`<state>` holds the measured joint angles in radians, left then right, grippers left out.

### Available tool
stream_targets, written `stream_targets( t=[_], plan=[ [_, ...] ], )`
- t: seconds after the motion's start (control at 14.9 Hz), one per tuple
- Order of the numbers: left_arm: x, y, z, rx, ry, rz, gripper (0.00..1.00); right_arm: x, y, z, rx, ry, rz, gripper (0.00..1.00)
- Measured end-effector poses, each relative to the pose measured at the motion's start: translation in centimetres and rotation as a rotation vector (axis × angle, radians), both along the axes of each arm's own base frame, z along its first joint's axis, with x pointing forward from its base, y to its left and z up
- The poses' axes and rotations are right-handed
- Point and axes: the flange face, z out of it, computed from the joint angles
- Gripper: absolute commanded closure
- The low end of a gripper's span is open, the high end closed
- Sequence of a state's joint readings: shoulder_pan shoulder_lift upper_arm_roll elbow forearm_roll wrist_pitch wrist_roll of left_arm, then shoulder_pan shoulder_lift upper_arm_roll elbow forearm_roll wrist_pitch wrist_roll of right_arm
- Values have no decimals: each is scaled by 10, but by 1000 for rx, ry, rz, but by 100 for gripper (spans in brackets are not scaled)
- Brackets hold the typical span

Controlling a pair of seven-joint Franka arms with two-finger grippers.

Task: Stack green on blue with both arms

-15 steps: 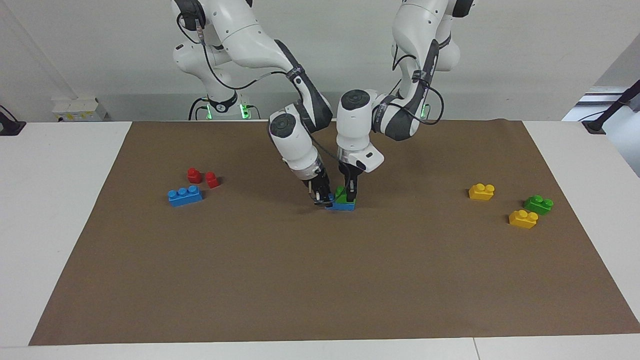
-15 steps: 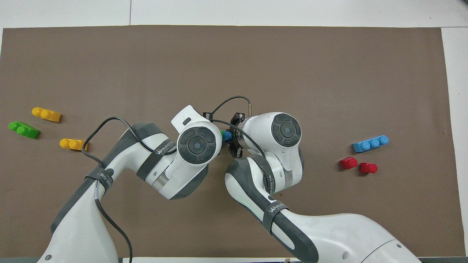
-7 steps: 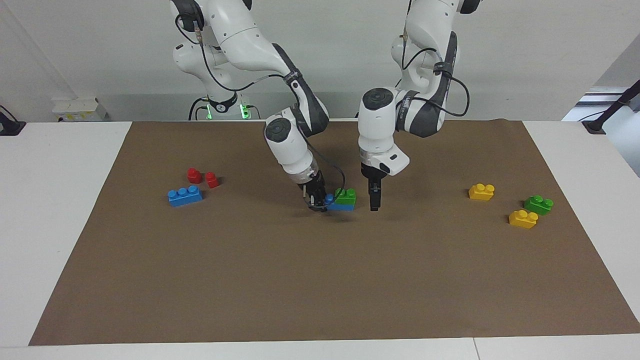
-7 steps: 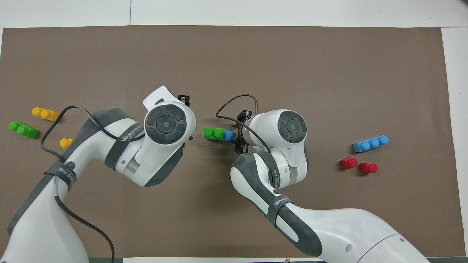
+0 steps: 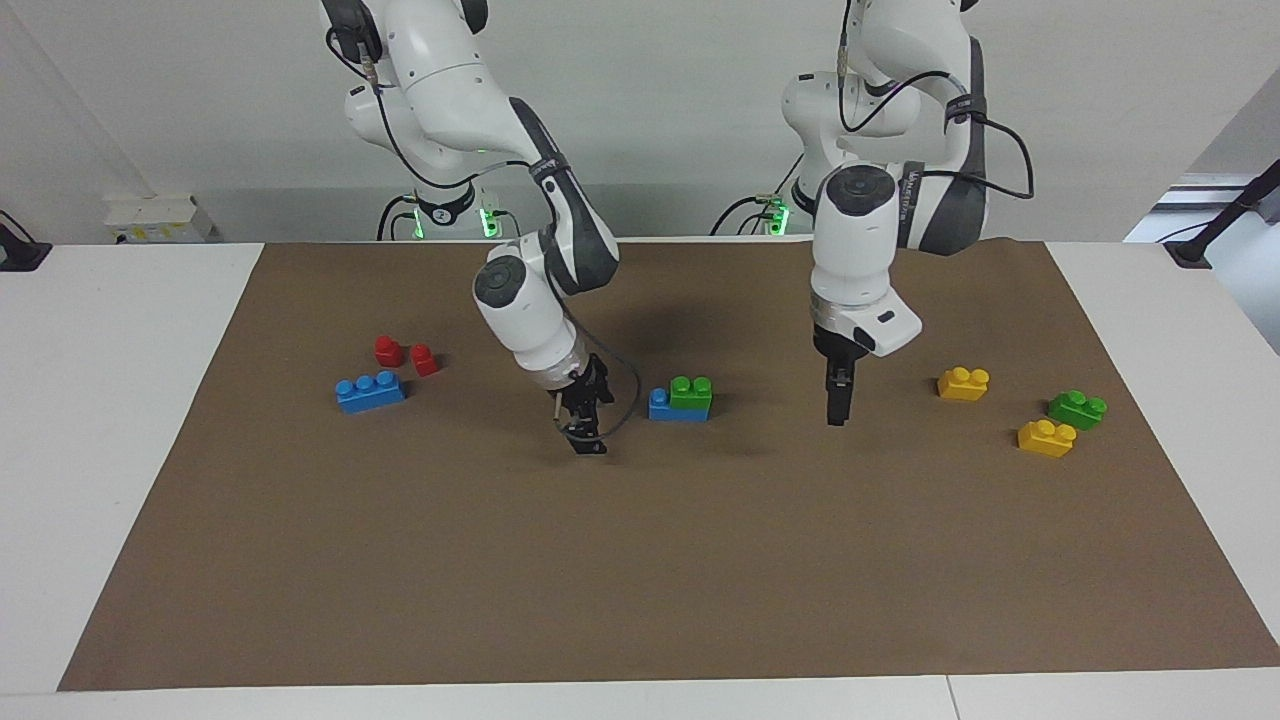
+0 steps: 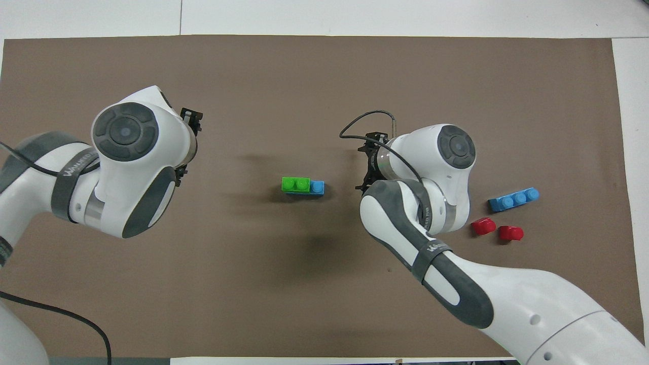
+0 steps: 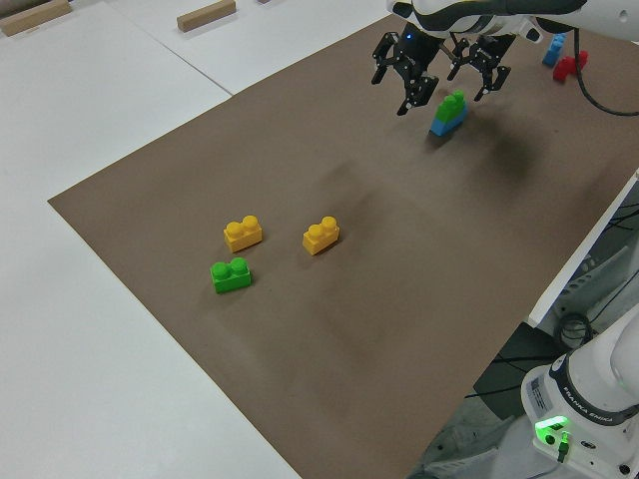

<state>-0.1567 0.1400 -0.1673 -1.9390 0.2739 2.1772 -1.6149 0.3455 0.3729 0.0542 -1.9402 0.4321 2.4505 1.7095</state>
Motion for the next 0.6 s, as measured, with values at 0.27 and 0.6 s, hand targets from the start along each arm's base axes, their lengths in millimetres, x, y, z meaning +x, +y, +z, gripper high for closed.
stream_targets(
  t=[0.27, 0.6],
  plan=[
    [21, 78, 12, 64, 60, -216, 0, 20, -104, 69, -14, -71, 333, 0],
    [34, 144, 39, 134, 149, -531, 0, 19, -183, 143, -132, -118, 752, 0]
  ],
)
